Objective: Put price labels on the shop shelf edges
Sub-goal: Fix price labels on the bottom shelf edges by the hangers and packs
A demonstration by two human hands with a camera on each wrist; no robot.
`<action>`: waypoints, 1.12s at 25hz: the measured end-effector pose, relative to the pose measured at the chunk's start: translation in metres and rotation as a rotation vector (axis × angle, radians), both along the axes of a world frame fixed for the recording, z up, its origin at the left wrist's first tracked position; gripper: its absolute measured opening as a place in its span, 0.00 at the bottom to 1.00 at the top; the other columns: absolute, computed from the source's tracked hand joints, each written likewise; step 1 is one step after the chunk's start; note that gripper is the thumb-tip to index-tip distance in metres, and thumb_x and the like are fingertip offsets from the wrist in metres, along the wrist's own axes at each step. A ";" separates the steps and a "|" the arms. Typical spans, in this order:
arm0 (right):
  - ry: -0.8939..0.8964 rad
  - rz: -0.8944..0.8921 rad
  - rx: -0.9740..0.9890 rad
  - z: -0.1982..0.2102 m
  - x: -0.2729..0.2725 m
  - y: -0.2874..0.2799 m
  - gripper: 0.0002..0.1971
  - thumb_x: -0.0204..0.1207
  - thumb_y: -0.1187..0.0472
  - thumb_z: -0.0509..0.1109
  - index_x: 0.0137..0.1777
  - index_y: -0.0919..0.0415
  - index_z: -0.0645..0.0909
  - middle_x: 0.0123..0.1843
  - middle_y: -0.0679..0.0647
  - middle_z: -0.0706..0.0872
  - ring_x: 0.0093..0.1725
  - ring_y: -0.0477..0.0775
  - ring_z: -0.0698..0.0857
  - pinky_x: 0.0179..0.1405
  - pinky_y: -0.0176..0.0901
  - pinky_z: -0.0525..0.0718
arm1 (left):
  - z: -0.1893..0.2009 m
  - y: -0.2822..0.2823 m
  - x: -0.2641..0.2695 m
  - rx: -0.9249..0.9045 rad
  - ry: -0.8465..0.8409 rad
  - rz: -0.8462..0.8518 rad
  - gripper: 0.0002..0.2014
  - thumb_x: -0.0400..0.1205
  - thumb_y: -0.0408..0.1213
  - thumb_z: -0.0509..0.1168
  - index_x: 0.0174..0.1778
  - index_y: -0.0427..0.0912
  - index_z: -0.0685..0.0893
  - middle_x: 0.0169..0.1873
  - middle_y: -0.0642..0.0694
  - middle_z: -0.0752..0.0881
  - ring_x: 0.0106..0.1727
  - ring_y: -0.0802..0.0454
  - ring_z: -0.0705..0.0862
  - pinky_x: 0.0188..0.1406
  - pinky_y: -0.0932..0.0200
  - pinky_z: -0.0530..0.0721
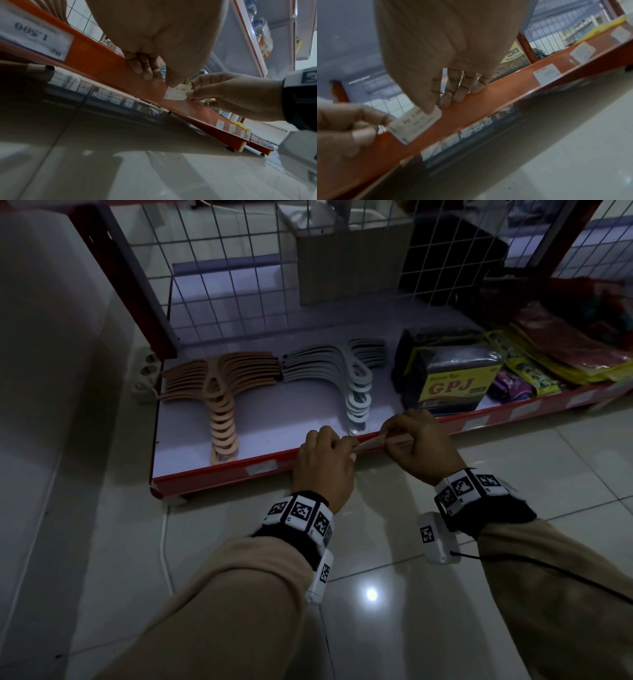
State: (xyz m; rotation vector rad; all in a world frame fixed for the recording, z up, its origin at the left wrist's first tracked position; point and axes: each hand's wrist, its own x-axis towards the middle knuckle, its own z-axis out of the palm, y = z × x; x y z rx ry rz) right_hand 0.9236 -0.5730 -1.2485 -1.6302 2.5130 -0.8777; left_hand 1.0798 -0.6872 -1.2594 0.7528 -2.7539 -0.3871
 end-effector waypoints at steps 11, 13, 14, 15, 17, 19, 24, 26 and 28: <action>0.300 -0.004 0.165 -0.002 0.008 0.003 0.09 0.71 0.63 0.72 0.51 0.60 0.85 0.45 0.61 0.82 0.48 0.66 0.78 0.45 0.57 0.79 | 0.000 0.006 -0.005 -0.102 -0.122 -0.008 0.10 0.84 0.36 0.55 0.58 0.43 0.79 0.52 0.42 0.75 0.55 0.43 0.71 0.51 0.51 0.71; 0.315 -0.004 0.156 -0.002 0.009 0.004 0.08 0.72 0.64 0.71 0.51 0.60 0.85 0.45 0.61 0.82 0.47 0.66 0.78 0.43 0.58 0.79 | -0.001 0.007 -0.005 -0.112 -0.138 -0.016 0.10 0.84 0.36 0.55 0.58 0.43 0.79 0.53 0.41 0.75 0.56 0.42 0.71 0.52 0.51 0.71; 0.321 -0.004 0.152 -0.003 0.010 0.004 0.07 0.73 0.64 0.71 0.50 0.61 0.86 0.44 0.62 0.82 0.46 0.67 0.78 0.42 0.59 0.79 | -0.001 0.007 -0.005 -0.112 -0.134 -0.019 0.10 0.84 0.36 0.56 0.59 0.42 0.79 0.53 0.41 0.75 0.56 0.42 0.72 0.52 0.51 0.71; 0.326 -0.006 0.151 -0.003 0.010 0.004 0.07 0.74 0.64 0.70 0.50 0.61 0.86 0.44 0.62 0.82 0.46 0.67 0.78 0.42 0.59 0.79 | -0.001 0.007 -0.004 -0.107 -0.123 -0.021 0.11 0.84 0.36 0.56 0.59 0.42 0.79 0.53 0.41 0.75 0.55 0.42 0.72 0.52 0.51 0.72; 0.332 -0.011 0.151 -0.003 0.010 0.003 0.07 0.74 0.64 0.70 0.50 0.61 0.86 0.45 0.62 0.83 0.47 0.68 0.79 0.43 0.59 0.79 | -0.002 0.006 -0.003 -0.089 -0.101 -0.020 0.12 0.85 0.36 0.55 0.62 0.42 0.77 0.54 0.41 0.76 0.55 0.42 0.72 0.52 0.51 0.72; 0.334 -0.017 0.143 -0.005 0.010 0.004 0.07 0.75 0.65 0.69 0.51 0.62 0.85 0.45 0.63 0.82 0.46 0.67 0.78 0.43 0.59 0.78 | -0.003 0.005 -0.002 -0.086 -0.088 -0.026 0.11 0.84 0.36 0.56 0.61 0.42 0.77 0.54 0.42 0.76 0.55 0.42 0.72 0.52 0.51 0.73; 0.358 -0.038 0.142 -0.007 0.011 0.005 0.06 0.74 0.67 0.70 0.50 0.63 0.85 0.45 0.64 0.83 0.45 0.67 0.78 0.40 0.58 0.78 | -0.005 0.003 -0.003 -0.086 -0.073 -0.035 0.10 0.81 0.32 0.57 0.56 0.42 0.78 0.51 0.41 0.75 0.53 0.42 0.72 0.48 0.51 0.72; 0.362 -0.043 0.149 -0.008 0.011 0.005 0.07 0.74 0.67 0.70 0.50 0.63 0.86 0.45 0.64 0.83 0.46 0.67 0.79 0.41 0.58 0.79 | -0.006 0.003 -0.002 -0.081 -0.074 -0.034 0.12 0.80 0.32 0.58 0.59 0.42 0.78 0.51 0.42 0.75 0.53 0.42 0.72 0.49 0.51 0.72; 0.341 -0.061 0.150 -0.009 0.011 0.006 0.10 0.73 0.69 0.69 0.53 0.62 0.84 0.47 0.63 0.83 0.47 0.67 0.78 0.41 0.58 0.79 | -0.007 0.003 -0.001 -0.072 -0.083 -0.043 0.17 0.78 0.30 0.60 0.64 0.43 0.77 0.53 0.42 0.76 0.54 0.43 0.72 0.51 0.52 0.73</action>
